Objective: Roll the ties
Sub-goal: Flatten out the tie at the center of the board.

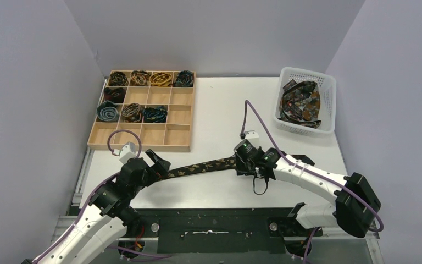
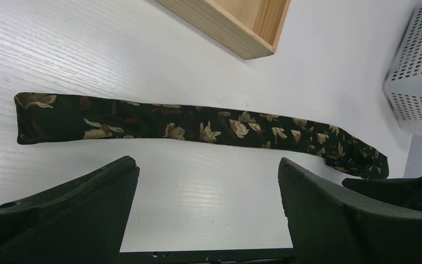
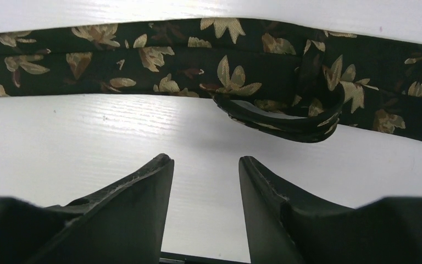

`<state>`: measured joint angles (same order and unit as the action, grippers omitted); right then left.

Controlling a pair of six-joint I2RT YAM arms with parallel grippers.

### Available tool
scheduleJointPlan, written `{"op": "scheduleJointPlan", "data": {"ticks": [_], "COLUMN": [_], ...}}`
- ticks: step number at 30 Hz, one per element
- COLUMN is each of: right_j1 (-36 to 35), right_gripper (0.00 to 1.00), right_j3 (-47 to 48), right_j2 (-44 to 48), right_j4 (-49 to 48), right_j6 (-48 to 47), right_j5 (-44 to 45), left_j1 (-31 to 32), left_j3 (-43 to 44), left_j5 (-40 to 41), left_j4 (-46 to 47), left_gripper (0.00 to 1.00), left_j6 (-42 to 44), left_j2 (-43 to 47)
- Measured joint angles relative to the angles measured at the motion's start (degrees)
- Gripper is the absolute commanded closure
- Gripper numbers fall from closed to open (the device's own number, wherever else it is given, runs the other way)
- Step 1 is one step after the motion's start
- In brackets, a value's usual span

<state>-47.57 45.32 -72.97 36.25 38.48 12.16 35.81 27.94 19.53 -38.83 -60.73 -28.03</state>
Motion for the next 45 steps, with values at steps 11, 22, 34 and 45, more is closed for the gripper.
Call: {"op": "scheduleJointPlan", "data": {"ticks": [11,22,34,45], "right_j1": [0.0,0.0,2.5,3.8], "right_gripper": [0.61,0.58,0.61,0.51], "right_j3": [0.6,0.8,5.5,4.5], "right_j2": [-8.2,-11.5,-10.6,-12.7], "right_j4": [-3.5,-4.7,-2.8,-3.0], "right_j6": [0.7,-0.5,-2.0,-2.3], "right_j5": [3.3,6.1,5.3,4.9], "left_j1": [-1.0,-1.8,-2.4,-3.1], "left_j3": [0.0,0.0,0.0,0.0], "left_j5": [-0.8,-1.5,-3.0,-3.8], "left_j4": [0.0,0.0,0.1,0.1], "left_gripper": [0.03,0.03,0.03,0.03], "left_j6": [0.9,1.0,1.2,1.3], "left_j2": [0.1,1.0,0.5,0.5]}}
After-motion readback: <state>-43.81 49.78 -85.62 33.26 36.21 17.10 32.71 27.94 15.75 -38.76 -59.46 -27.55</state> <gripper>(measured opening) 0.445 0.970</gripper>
